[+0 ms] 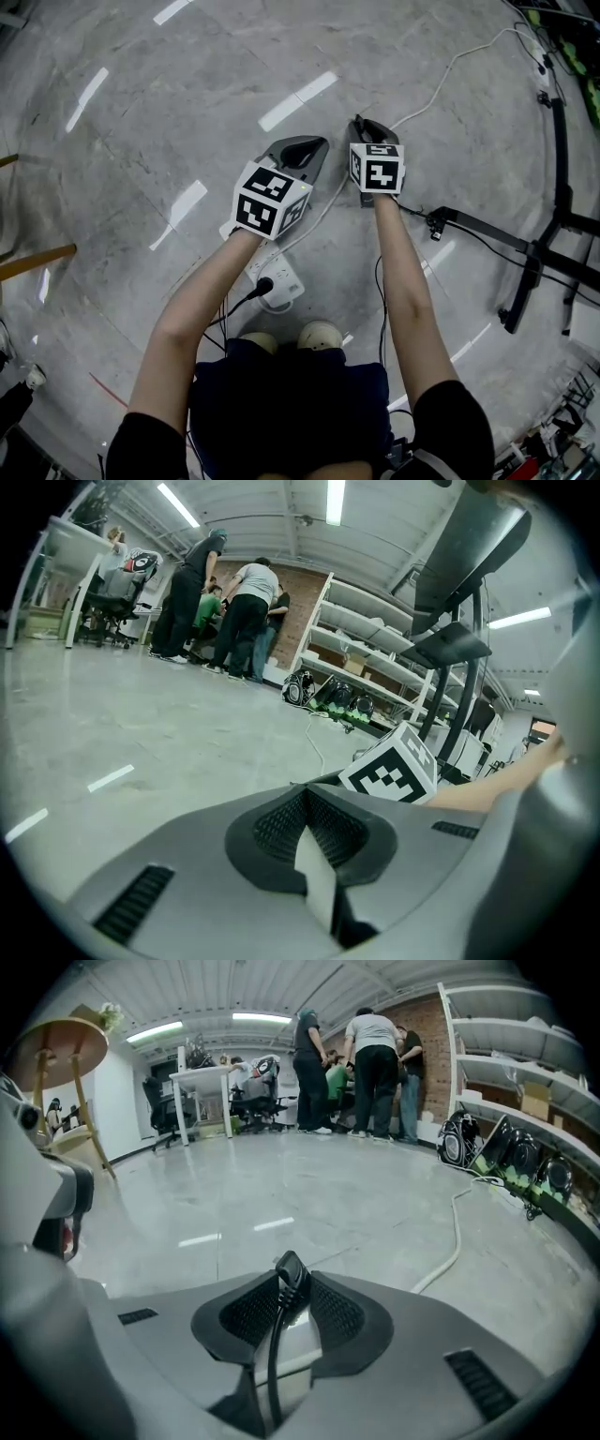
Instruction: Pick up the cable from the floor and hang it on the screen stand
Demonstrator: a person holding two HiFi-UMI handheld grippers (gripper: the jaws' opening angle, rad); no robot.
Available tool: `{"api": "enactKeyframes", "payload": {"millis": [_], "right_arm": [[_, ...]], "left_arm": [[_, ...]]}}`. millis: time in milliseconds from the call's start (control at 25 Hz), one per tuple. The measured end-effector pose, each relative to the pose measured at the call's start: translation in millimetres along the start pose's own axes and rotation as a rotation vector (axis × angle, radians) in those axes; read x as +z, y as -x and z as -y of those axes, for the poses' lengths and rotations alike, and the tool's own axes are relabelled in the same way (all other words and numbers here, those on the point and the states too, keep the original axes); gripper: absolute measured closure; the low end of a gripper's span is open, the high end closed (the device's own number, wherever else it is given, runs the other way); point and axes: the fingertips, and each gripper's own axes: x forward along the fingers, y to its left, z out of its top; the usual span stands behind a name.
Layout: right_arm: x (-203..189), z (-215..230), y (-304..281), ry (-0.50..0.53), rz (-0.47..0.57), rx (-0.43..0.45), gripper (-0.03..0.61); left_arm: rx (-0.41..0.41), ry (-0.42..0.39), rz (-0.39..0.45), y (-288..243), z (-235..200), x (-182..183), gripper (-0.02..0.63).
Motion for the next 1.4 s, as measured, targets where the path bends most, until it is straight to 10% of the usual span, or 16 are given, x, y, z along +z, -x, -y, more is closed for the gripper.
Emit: {"api": "enactKeyframes", "payload": {"millis": [1400], "right_arm": [[83,-33,79,-0.028,0.151,0.013,0.466]], "left_arm": [[-0.024,-0.002,0.055,31,20,55,0.607]]}}
